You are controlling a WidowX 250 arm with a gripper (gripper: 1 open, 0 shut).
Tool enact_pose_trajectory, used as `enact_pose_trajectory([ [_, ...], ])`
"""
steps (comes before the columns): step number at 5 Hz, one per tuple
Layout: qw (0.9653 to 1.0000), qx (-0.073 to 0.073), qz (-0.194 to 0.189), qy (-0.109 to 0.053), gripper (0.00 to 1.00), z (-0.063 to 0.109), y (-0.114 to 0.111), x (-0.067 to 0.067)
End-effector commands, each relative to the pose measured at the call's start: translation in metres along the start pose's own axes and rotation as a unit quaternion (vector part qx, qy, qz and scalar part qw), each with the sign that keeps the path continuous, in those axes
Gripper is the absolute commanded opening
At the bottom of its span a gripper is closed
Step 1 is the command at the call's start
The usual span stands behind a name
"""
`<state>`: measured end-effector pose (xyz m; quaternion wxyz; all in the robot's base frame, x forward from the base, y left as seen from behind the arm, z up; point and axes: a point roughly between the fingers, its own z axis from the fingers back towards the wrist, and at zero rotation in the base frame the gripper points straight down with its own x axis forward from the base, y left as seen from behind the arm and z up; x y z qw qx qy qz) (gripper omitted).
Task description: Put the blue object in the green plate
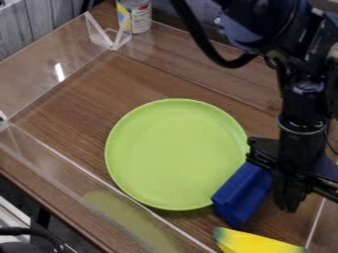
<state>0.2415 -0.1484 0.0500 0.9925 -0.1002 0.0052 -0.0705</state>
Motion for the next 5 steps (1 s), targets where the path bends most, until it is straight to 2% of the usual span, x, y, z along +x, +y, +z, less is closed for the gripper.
enact_pose_trajectory([
  [1, 0.9994, -0.009, -0.011, -0.031, 0.0, 0.0165, -0.0071, 0.0067],
  [5, 0.9993, -0.012, -0.014, -0.031, 0.0, 0.0166, -0.0058, 0.0024],
])
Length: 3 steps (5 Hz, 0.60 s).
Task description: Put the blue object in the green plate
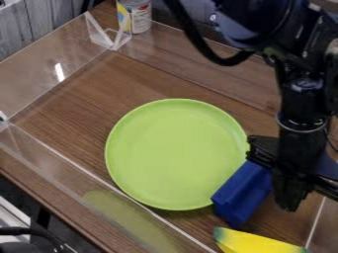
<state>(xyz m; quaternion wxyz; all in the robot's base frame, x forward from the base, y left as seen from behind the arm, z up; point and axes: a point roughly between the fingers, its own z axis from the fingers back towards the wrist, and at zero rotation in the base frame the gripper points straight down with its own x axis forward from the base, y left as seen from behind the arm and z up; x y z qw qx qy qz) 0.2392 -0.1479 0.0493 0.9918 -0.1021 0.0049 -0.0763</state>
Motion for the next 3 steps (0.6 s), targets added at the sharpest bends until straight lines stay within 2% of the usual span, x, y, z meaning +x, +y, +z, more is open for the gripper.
enact_pose_trajectory([
  [1, 0.9994, -0.01, -0.009, -0.033, 0.0, 0.017, -0.006, 0.004],
  [2, 0.9991, -0.011, -0.013, -0.04, 0.0, 0.035, 0.0, 0.005],
  [3, 0.9981, -0.007, -0.01, -0.061, 0.0, 0.069, 0.013, 0.006],
])
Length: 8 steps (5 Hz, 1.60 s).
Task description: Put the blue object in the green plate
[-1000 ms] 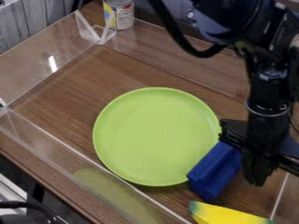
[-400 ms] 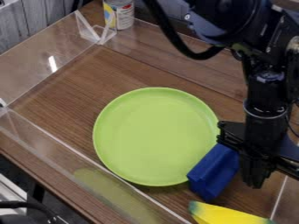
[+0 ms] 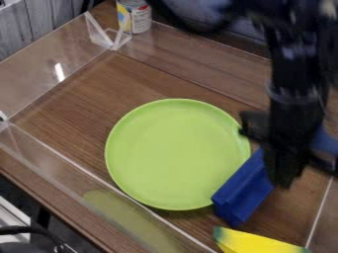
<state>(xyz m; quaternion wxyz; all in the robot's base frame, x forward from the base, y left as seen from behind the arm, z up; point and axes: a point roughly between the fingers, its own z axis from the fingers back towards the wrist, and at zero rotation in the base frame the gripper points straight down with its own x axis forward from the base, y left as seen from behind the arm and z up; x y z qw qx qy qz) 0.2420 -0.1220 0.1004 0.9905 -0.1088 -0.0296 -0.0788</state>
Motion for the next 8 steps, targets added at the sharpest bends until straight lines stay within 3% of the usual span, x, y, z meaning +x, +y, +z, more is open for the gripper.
enact_pose_trajectory([
  [1, 0.9986, 0.002, 0.018, -0.05, 0.0, 0.048, 0.033, 0.015],
  [2, 0.9969, 0.005, 0.049, -0.062, 0.0, 0.069, 0.078, 0.015],
  [3, 0.9954, 0.013, 0.07, -0.064, 0.0, 0.075, 0.125, 0.008],
  [5, 0.9991, 0.001, 0.003, -0.043, 0.0, 0.04, 0.041, 0.027],
  [6, 0.9988, 0.01, 0.022, -0.043, 0.0, 0.046, 0.087, 0.019],
  [8, 0.9994, 0.0, -0.026, -0.025, 0.0, 0.018, 0.035, 0.013],
])
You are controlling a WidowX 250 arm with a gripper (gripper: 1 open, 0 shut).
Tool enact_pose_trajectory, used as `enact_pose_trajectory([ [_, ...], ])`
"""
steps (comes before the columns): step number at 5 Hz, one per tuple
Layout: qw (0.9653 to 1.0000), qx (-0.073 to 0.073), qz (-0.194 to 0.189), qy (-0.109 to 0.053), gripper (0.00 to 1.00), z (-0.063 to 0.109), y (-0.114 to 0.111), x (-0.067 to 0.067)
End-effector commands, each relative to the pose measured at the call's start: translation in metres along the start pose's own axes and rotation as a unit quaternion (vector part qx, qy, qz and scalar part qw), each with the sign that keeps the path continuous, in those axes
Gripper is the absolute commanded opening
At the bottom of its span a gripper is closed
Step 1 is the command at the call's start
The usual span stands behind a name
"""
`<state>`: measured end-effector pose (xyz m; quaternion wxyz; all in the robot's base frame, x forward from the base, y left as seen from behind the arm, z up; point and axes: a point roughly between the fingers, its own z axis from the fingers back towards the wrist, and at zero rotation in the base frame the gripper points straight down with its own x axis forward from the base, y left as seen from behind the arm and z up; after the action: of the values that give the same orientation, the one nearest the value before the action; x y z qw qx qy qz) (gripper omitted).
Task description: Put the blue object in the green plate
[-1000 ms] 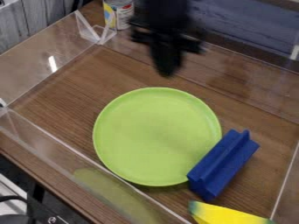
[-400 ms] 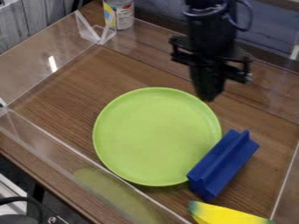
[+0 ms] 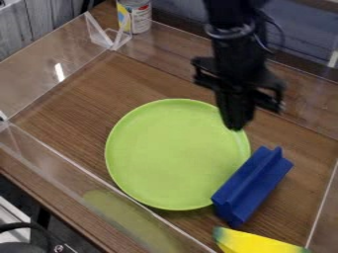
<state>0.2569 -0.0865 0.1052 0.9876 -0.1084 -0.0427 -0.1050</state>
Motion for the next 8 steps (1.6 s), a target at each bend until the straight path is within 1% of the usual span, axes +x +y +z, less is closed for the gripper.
enact_pose_trajectory([
  [1, 0.9998, -0.004, -0.02, -0.007, 0.0, -0.009, -0.029, 0.005],
  [2, 0.9999, 0.001, 0.0, -0.015, 0.0, 0.007, 0.009, 0.001],
  [3, 0.9995, 0.007, 0.021, -0.02, 0.0, 0.019, 0.054, -0.007],
  [4, 0.9993, 0.011, 0.029, -0.022, 0.0, 0.022, 0.081, -0.012],
  [5, 0.9999, 0.005, 0.002, -0.013, 0.0, 0.006, 0.047, -0.004],
  [6, 0.9999, 0.009, 0.009, -0.007, 0.0, 0.002, 0.07, -0.008],
  [8, 0.9998, -0.005, -0.017, 0.006, 0.0, -0.013, 0.047, -0.009],
])
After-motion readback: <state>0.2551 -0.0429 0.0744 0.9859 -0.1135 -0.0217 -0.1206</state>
